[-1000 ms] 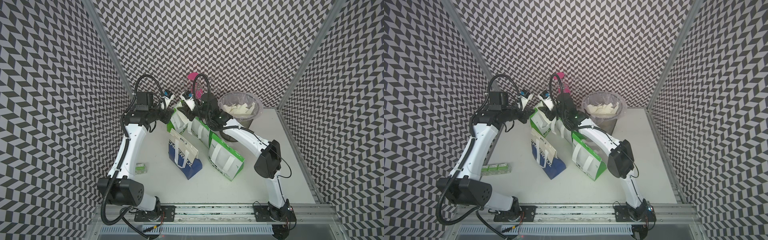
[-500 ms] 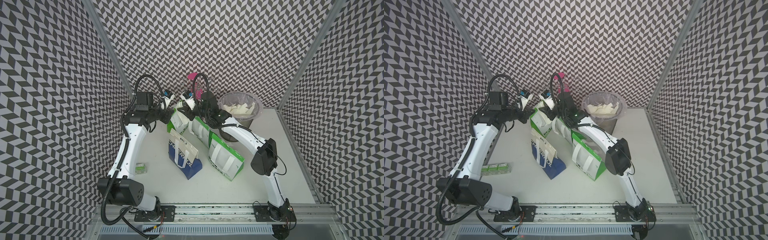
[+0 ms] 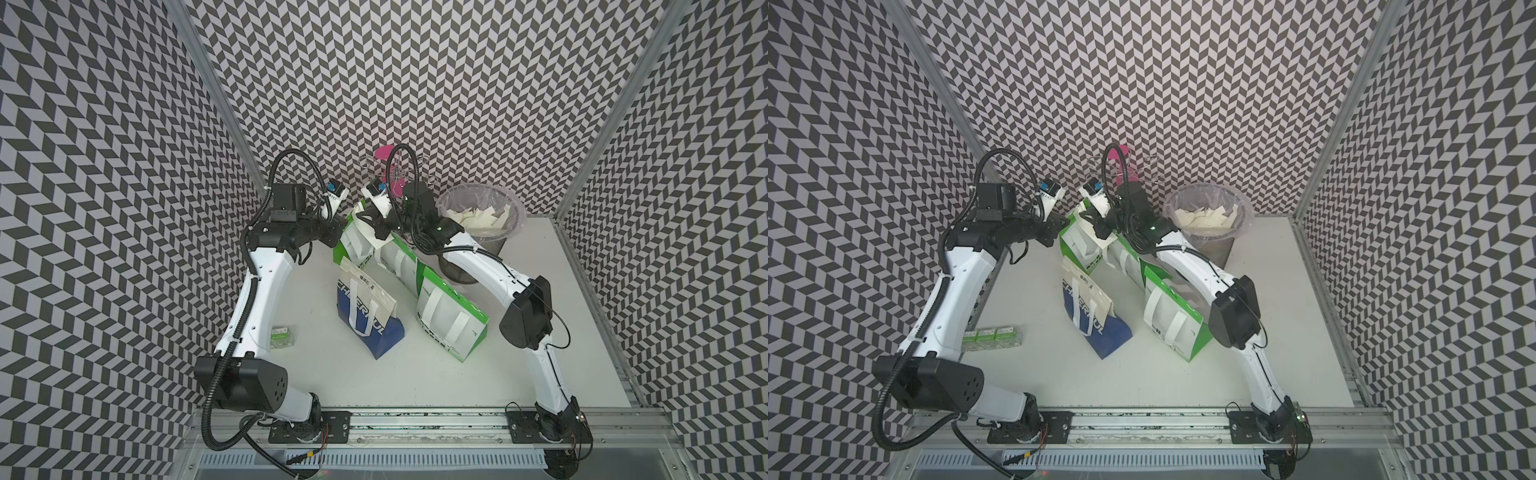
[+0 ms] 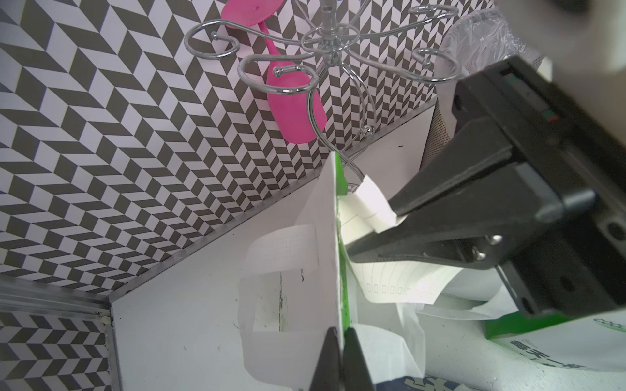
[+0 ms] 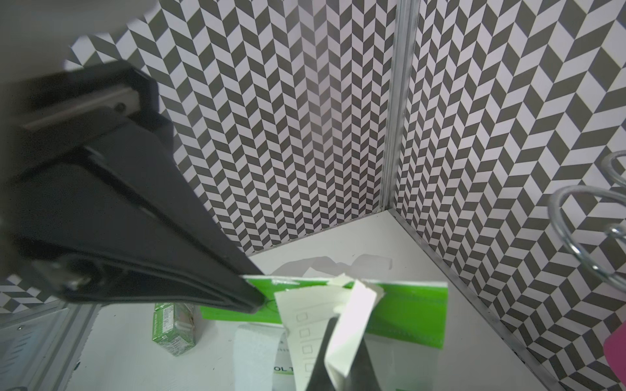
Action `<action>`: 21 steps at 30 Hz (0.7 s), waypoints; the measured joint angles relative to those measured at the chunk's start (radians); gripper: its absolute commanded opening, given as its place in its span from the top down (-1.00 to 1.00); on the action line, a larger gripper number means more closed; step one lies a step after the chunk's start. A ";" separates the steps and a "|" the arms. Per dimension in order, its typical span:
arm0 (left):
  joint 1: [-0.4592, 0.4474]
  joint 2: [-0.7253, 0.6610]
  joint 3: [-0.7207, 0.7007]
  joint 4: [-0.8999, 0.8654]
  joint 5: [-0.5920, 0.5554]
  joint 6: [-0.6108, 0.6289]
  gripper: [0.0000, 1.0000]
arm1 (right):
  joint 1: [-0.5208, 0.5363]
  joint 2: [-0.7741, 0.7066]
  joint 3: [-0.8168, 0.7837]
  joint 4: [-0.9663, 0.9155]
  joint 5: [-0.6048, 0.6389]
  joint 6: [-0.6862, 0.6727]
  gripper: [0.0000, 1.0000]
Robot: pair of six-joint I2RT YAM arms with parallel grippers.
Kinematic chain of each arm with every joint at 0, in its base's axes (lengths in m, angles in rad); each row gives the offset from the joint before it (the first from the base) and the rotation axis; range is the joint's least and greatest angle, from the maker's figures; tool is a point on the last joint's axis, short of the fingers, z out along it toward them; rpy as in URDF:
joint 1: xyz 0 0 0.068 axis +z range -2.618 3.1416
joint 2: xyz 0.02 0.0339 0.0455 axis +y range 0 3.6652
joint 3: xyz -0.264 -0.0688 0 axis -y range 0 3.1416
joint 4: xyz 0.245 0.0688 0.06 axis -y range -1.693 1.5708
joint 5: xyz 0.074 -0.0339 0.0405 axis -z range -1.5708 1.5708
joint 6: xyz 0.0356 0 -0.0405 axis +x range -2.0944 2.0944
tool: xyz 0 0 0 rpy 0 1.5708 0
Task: Shred takeout receipts and throw away
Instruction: Tear off the takeout receipt from the takeout bag, then place the takeout bag at the center of the board.
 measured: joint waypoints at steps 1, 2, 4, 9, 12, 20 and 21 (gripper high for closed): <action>0.000 0.001 0.000 -0.001 -0.010 0.000 1.00 | 0.000 -0.003 -0.013 0.013 -0.005 0.002 1.00; 0.000 0.002 0.000 -0.002 -0.019 -0.002 1.00 | 0.000 -0.008 -0.028 0.027 -0.011 0.004 1.00; -0.001 0.006 0.000 -0.004 -0.039 -0.004 1.00 | 0.000 -0.023 -0.064 0.058 -0.019 0.011 1.00; -0.007 0.029 0.000 -0.007 -0.109 -0.015 1.00 | 0.000 -0.083 -0.145 0.122 -0.050 0.029 1.00; -0.006 0.051 0.000 -0.009 -0.140 -0.024 1.00 | -0.004 -0.137 -0.192 0.185 -0.076 0.052 1.00; 0.020 0.068 -0.009 0.006 -0.130 -0.042 1.00 | -0.048 -0.265 -0.275 0.289 -0.090 0.075 1.00; 0.023 0.068 -0.017 0.014 -0.119 -0.045 0.99 | -0.058 -0.278 -0.290 0.294 -0.088 0.072 1.00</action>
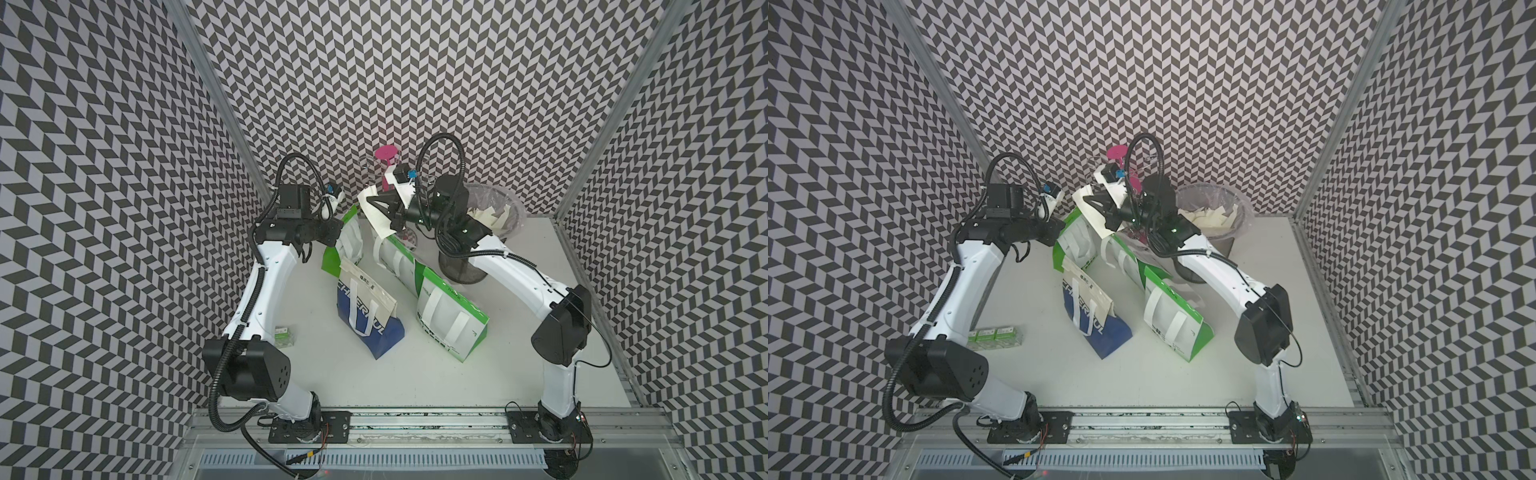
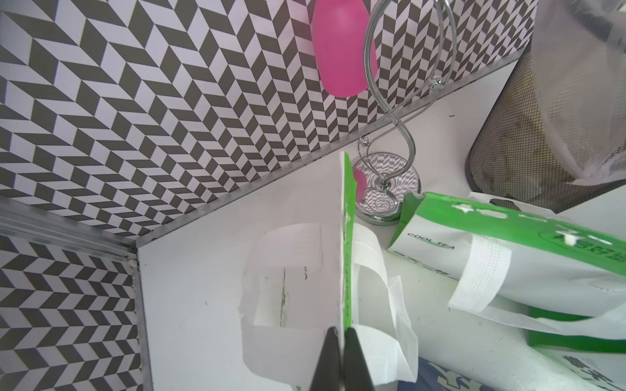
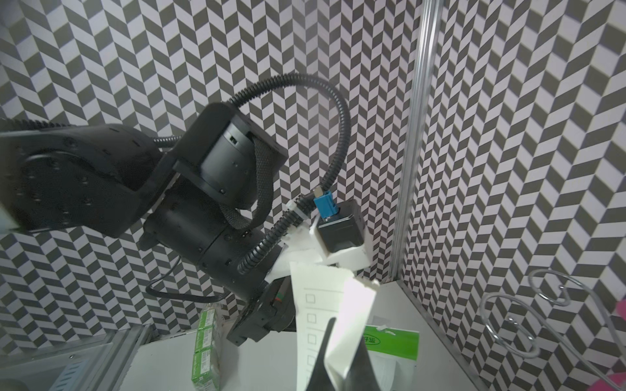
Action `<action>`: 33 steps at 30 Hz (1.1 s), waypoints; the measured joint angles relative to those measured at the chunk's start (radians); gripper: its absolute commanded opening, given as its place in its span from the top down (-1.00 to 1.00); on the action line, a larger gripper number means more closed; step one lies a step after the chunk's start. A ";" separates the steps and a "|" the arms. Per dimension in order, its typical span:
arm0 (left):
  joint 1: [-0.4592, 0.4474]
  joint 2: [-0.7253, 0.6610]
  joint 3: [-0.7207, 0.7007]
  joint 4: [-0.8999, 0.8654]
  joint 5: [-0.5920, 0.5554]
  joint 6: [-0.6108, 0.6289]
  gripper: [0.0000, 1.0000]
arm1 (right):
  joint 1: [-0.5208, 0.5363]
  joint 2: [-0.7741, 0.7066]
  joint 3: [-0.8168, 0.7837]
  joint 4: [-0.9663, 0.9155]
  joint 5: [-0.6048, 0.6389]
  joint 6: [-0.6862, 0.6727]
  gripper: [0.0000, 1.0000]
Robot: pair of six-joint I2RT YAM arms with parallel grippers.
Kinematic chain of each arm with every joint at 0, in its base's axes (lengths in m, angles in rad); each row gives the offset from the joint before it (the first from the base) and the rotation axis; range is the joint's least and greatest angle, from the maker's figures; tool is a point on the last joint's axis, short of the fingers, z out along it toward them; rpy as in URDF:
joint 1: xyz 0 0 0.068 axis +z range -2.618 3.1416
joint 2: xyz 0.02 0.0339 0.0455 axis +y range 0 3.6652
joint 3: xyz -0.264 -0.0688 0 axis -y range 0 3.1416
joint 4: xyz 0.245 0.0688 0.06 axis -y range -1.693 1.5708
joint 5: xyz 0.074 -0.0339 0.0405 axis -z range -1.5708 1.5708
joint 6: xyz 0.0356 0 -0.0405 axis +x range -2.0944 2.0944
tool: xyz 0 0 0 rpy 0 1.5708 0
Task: Shred takeout receipts and throw away
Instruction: Place the takeout bag at the center of the board, then shred the takeout receipt.
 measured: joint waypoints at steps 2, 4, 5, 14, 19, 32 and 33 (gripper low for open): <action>0.006 0.001 -0.015 0.006 0.017 -0.004 0.93 | -0.019 -0.026 -0.031 0.005 0.006 -0.003 1.00; 0.010 0.004 -0.026 0.007 0.033 -0.005 0.88 | -0.036 -0.050 -0.067 0.006 0.011 -0.006 1.00; 0.011 0.006 -0.029 0.008 0.039 -0.005 0.88 | -0.043 -0.060 -0.082 0.005 0.013 -0.009 1.00; 0.012 0.011 -0.048 0.017 0.076 -0.011 0.44 | -0.082 -0.172 -0.204 -0.027 0.050 -0.055 1.00; 0.012 0.015 -0.039 0.008 0.087 -0.015 -0.02 | -0.093 -0.245 -0.248 -0.040 0.067 -0.077 1.00; -0.156 -0.011 0.230 0.101 0.377 -0.116 -0.45 | -0.180 -0.420 -0.357 -0.033 0.042 -0.078 0.95; -0.179 -0.011 0.236 0.131 0.406 -0.136 -0.45 | -0.192 -0.433 -0.365 -0.030 0.030 -0.074 0.95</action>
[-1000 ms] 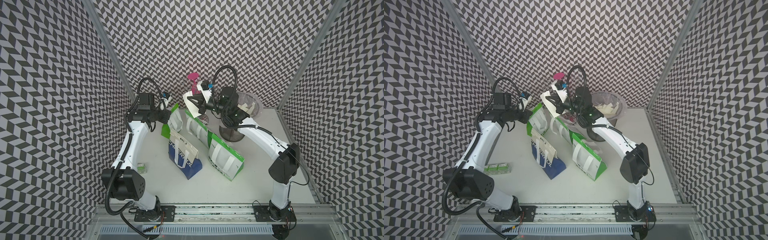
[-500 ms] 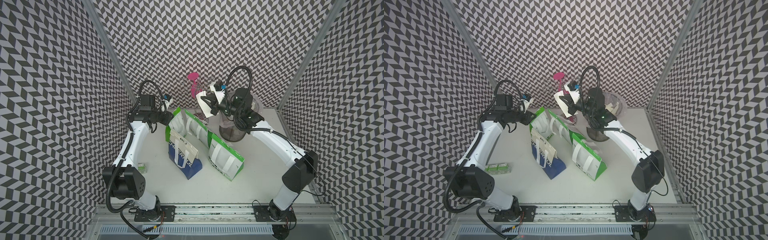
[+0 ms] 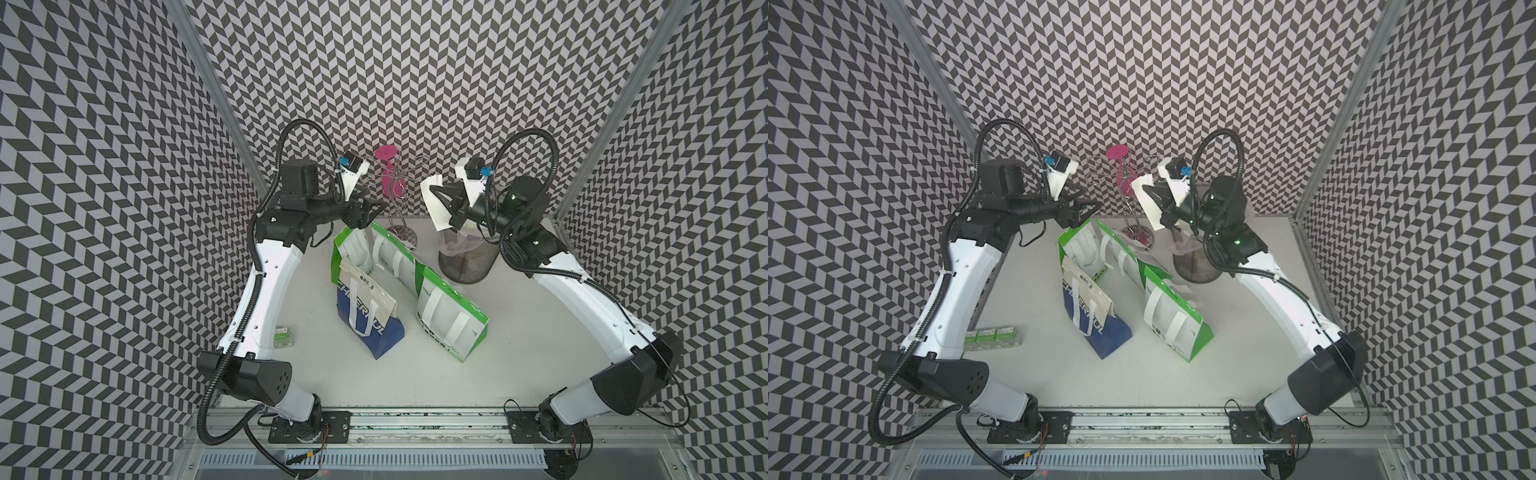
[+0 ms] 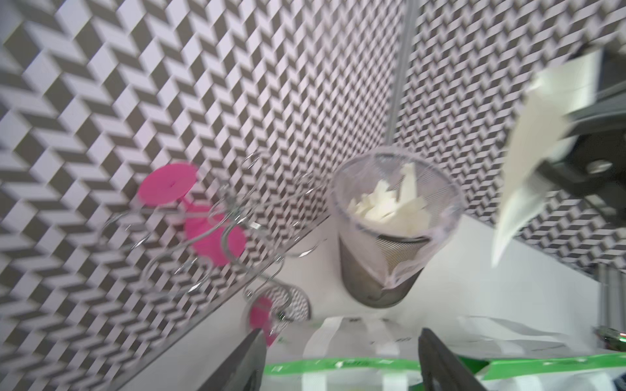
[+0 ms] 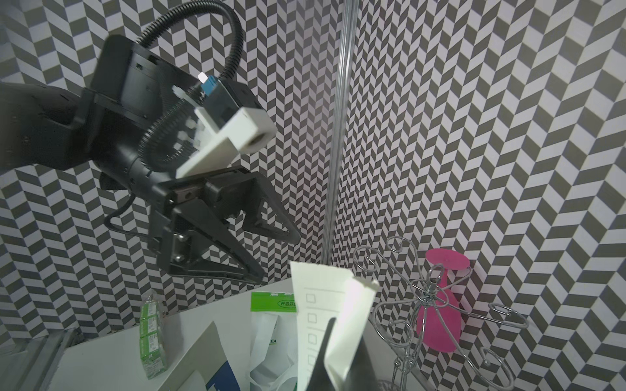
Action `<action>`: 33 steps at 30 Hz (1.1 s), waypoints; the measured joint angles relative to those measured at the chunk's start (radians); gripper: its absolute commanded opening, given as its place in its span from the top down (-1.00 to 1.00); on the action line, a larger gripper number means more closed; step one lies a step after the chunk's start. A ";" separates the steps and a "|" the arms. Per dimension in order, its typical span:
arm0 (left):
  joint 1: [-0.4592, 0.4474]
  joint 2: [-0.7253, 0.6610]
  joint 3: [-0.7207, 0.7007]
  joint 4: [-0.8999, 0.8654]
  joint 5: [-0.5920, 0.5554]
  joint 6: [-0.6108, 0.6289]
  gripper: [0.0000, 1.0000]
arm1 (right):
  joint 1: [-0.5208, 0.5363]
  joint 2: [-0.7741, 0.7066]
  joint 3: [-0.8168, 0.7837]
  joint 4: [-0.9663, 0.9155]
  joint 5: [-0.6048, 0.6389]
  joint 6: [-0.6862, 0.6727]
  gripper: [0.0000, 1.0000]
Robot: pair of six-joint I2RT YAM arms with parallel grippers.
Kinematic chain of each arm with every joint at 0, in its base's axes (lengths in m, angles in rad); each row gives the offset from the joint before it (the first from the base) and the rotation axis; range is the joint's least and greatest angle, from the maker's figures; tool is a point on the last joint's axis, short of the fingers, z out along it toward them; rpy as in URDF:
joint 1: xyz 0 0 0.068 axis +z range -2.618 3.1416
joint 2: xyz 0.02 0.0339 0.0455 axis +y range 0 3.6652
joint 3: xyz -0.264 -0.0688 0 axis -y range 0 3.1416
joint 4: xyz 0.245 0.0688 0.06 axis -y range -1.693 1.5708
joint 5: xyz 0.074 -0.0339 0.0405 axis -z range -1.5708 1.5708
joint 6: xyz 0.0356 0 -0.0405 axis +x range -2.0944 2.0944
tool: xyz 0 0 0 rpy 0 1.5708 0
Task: Shred takeout receipts and throw away
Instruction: Shred the takeout receipt.
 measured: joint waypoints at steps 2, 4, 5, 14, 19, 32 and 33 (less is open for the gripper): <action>-0.043 0.000 0.004 0.067 0.055 -0.051 -0.46 | -0.023 -0.020 -0.011 0.003 -0.026 0.005 0.95; -0.083 0.004 0.003 0.149 0.106 -0.112 -0.46 | -0.045 -0.039 -0.022 0.007 -0.047 0.009 0.95; -0.106 0.010 0.003 0.198 0.129 -0.147 -0.46 | -0.058 -0.049 -0.029 0.010 -0.058 0.012 0.95; -0.215 0.142 0.063 0.431 0.220 -0.323 -0.40 | -0.126 -0.121 -0.099 0.048 -0.157 0.043 0.95; -0.252 0.196 0.087 0.480 0.235 -0.377 -0.22 | -0.131 -0.129 -0.119 0.061 -0.197 0.048 0.95; -0.277 0.207 0.091 0.567 0.280 -0.450 0.65 | -0.132 -0.129 -0.149 0.085 -0.256 0.066 0.95; -0.277 0.208 0.092 0.568 0.282 -0.452 0.70 | -0.132 -0.129 -0.150 0.087 -0.258 0.068 0.95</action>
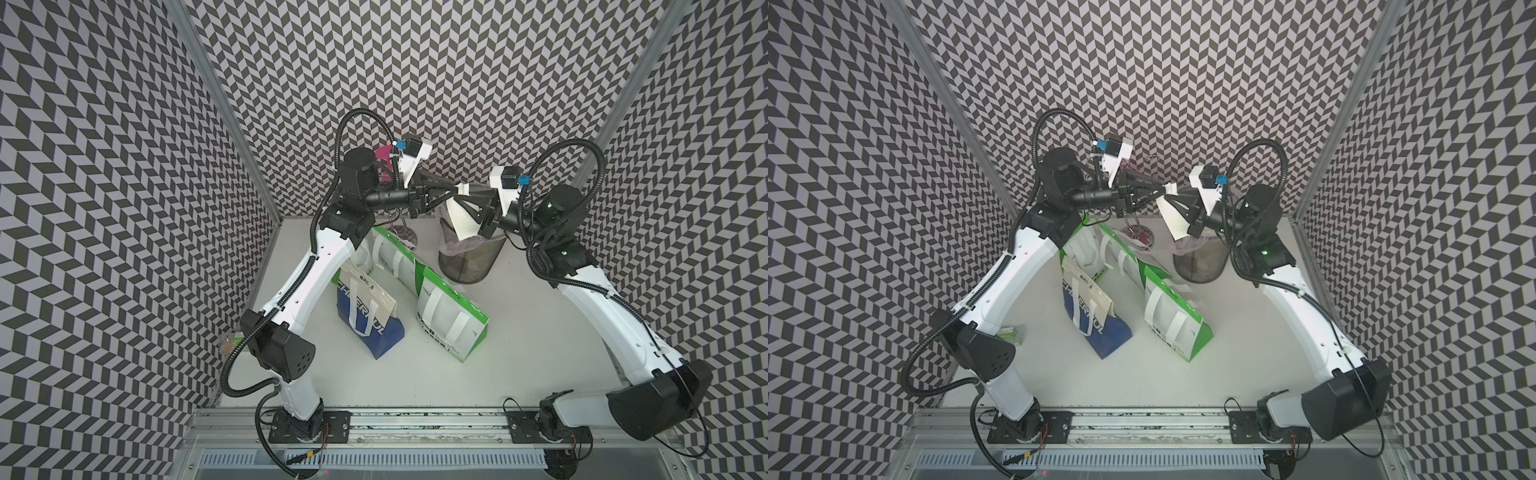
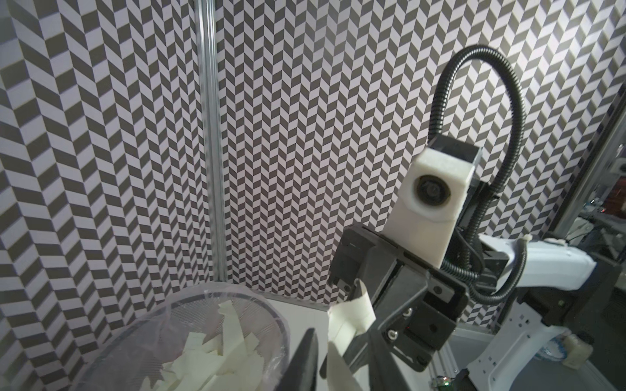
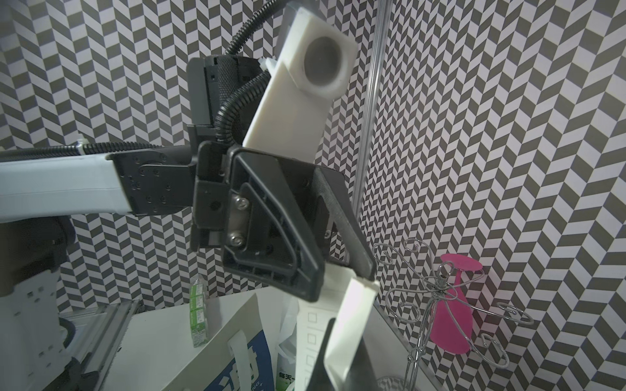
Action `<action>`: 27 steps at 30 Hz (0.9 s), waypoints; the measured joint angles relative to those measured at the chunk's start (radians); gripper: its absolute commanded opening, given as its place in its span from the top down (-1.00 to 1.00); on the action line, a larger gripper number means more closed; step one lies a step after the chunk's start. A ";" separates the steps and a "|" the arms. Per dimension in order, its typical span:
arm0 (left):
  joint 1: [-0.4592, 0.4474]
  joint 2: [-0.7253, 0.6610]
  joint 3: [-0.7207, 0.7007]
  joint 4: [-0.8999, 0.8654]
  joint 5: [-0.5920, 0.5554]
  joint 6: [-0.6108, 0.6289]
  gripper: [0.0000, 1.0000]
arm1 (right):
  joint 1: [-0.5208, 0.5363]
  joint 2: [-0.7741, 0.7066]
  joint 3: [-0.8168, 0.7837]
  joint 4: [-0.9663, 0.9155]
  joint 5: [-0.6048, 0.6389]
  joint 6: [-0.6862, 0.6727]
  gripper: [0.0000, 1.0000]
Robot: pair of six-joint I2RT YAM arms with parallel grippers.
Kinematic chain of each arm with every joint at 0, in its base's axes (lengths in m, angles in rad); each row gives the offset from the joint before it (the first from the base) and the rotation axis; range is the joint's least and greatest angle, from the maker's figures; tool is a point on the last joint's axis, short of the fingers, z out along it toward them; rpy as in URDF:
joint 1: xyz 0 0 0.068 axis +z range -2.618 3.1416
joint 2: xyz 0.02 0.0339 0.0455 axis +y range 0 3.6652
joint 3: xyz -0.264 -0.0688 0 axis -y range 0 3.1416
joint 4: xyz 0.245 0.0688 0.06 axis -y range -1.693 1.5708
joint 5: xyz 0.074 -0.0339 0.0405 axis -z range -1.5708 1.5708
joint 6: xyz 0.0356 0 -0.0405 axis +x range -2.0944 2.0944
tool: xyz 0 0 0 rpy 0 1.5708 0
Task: Shred takeout receipts and throw away
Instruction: Shred the takeout receipt.
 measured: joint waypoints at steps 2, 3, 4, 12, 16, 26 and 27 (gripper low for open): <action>0.000 0.004 0.004 0.005 0.005 -0.006 0.76 | 0.000 0.000 -0.001 0.002 -0.006 0.004 0.94; 0.000 0.008 0.009 0.005 0.006 -0.007 0.81 | 0.000 0.000 -0.001 0.002 -0.009 0.005 0.93; 0.000 0.012 0.012 0.005 0.008 -0.008 0.82 | 0.000 0.000 -0.001 0.003 -0.011 0.006 0.92; 0.000 0.037 0.057 -0.042 0.012 0.021 1.00 | -0.007 -0.002 -0.002 -0.010 -0.019 -0.008 0.15; 0.002 0.043 0.083 -0.103 0.005 0.075 1.00 | -0.040 -0.002 0.010 -0.053 -0.034 -0.033 0.05; 0.002 0.072 0.174 -0.314 -0.024 0.293 1.00 | -0.084 0.029 0.168 -0.206 -0.140 -0.103 0.17; 0.002 0.073 0.175 -0.330 -0.027 0.310 1.00 | -0.084 0.036 0.177 -0.213 -0.148 -0.108 0.19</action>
